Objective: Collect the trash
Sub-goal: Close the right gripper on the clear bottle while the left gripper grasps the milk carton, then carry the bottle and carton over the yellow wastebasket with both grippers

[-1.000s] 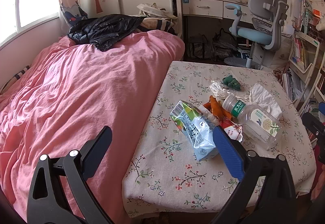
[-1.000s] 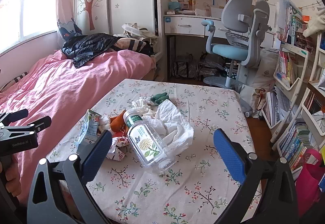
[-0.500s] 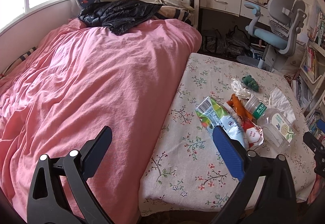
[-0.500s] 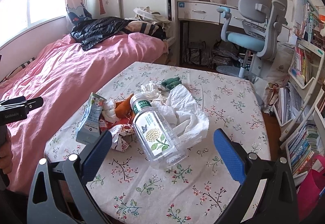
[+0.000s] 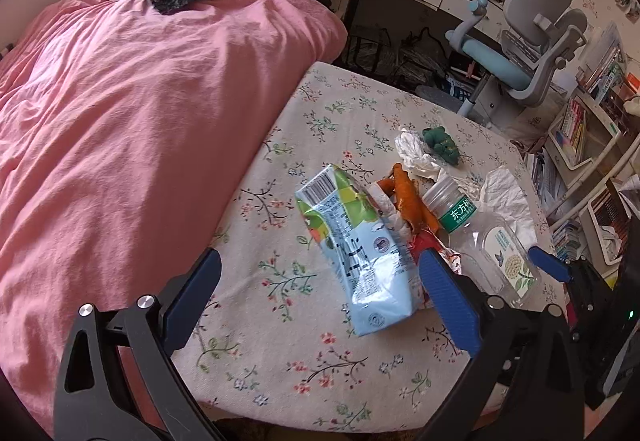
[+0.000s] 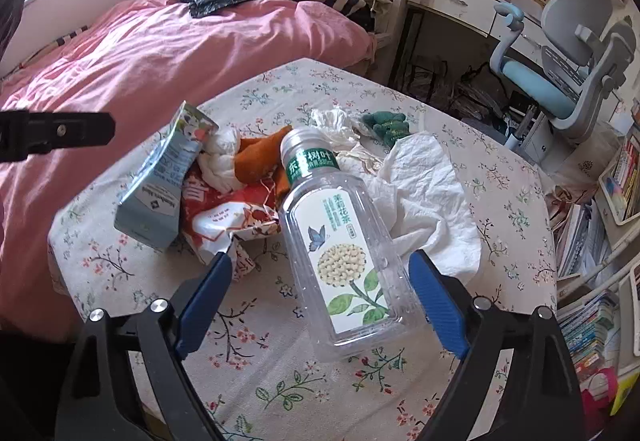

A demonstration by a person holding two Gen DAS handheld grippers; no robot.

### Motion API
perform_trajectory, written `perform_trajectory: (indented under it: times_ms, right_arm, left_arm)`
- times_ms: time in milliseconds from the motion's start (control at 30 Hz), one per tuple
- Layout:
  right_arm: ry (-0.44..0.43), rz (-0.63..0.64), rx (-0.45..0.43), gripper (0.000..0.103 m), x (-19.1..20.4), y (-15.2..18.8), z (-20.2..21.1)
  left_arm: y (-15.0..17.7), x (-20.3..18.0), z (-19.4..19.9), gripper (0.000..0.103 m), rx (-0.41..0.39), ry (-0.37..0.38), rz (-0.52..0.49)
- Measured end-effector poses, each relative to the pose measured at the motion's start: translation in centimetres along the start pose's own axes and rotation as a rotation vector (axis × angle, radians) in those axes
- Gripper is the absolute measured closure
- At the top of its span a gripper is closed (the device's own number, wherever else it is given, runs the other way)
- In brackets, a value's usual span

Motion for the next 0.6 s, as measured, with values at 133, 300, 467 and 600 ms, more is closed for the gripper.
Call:
perform_trajectory:
  times_ms: [133, 300, 467, 600]
  right_arm:
    - [0.026, 0.044, 0.022, 0.021, -0.1, 0.3, -0.5]
    - [0.004, 0.028, 0.05, 0.034, -1.1, 0.3, -1.7]
    - [-0.059, 0.0, 0.064, 0.044, -1.4, -0.1, -2.2]
    - [-0.166, -0.12, 0.052, 0.047, -2.6, -0.1, -1.7]
  left_arm:
    - [-0.5, -1.2, -2.4, 0.007, 0.058, 0.009, 0.029]
    - [-0.9, -1.2, -4.7, 0.007, 0.096, -0.036, 0.019]
    - [-1.2, -1.2, -6.4, 0.029, 0.139, 0.04, 0.041]
    - [-1.3, -2.4, -5.9, 0.06, 0.121, 0.058, -0.019]
Point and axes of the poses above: each gripper's, at about its wrist camera, not at the fingertips, and z roughly against the way its jaws point, x to its left, y to its underside, the point moved 3 cm from there along -z, roughly the way its jaws point, and after that the axes turned 2 degrees about -x, right-handed, at the moved point
